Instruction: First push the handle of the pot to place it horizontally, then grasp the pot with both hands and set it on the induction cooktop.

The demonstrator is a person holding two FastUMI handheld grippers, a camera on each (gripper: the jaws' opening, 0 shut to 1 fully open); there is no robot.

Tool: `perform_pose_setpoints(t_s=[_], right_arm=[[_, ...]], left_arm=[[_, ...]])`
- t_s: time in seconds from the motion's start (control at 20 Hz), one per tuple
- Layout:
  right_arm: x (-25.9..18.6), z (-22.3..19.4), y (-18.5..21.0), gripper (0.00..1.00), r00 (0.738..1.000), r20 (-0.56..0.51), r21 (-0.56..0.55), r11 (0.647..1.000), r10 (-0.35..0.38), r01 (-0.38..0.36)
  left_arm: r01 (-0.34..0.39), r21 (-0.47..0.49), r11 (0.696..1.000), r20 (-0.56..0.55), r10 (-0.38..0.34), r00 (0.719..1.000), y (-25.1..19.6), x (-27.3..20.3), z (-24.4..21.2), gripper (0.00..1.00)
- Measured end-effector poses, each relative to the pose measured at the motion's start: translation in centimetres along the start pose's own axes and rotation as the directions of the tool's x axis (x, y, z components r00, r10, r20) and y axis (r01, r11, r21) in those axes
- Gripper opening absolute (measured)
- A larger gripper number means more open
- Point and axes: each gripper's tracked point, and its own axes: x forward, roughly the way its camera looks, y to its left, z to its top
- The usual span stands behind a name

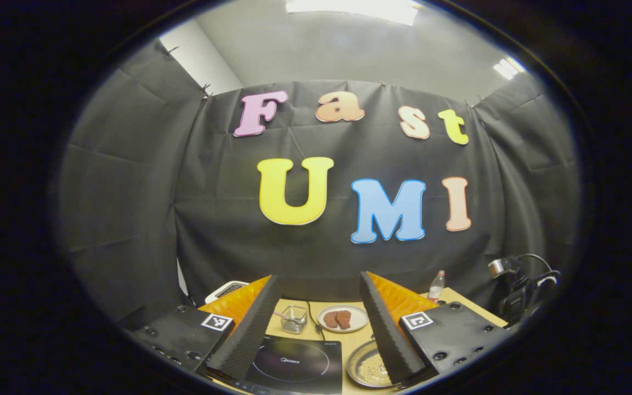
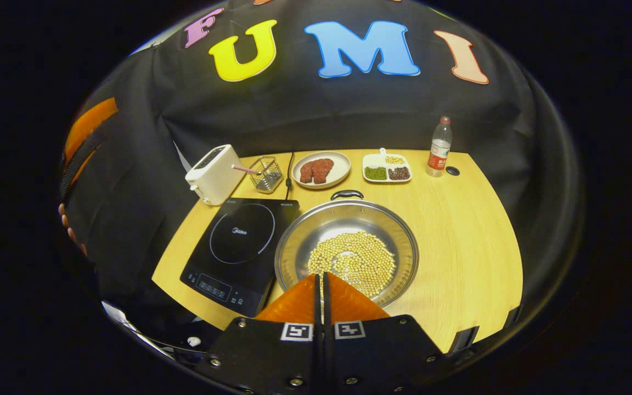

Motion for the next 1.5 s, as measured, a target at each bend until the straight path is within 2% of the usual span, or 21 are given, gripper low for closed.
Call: perform_pose_setpoints(t_s=[0.1, 0.25, 0.35, 0.65, 0.95, 1.25, 1.5], right_arm=[[1.3, -1.2, 0.4, 0.01, 0.999, -0.048, -0.007, 1.000, 0.023, -0.023], [3.1, -4.5, 1.6, 0.01, 0.981, -0.164, 0.087, 0.992, 0.105, -0.092], [3.7, -6.0, 1.9, 0.01, 0.966, -0.218, 0.127, 0.986, 0.138, -0.112], [5.8, -8.7, 1.9, 0.01, 0.941, -0.303, 0.131, 0.985, 0.151, -0.116], [7.3, -10.9, 2.2, 0.01, 0.917, -0.368, 0.127, 0.986, 0.152, -0.112], [8.8, -11.9, 1.5, 0.01, 0.912, -0.387, 0.154, 0.985, 0.134, -0.080], [9.2, -11.9, 1.7, 0.00, 0.911, -0.379, 0.223, 0.972, 0.161, -0.079]], left_arm=[[-0.021, -0.002, 1.000, -0.005, 0.021, 1.000, 0.9, -0.3, -0.3, 0.95], [-0.050, -0.001, 0.999, -0.016, 0.050, 0.999, 2.0, -0.7, -0.6, 0.95], [-0.068, 0.002, 0.998, -0.020, 0.068, 0.997, 2.8, -0.8, -1.0, 0.95], [-0.114, -0.008, 0.993, -0.041, 0.114, 0.993, 4.7, -1.6, -1.4, 0.96], [-0.121, 0.012, 0.993, -0.036, 0.121, 0.992, 5.0, -2.0, -0.9, 0.99], [-0.121, 0.015, 0.993, -0.036, 0.122, 0.992, 5.0, -2.2, -0.8, 0.99], [-0.105, 0.019, 0.994, -0.032, 0.105, 0.994, 4.2, -1.7, -0.7, 0.99]])
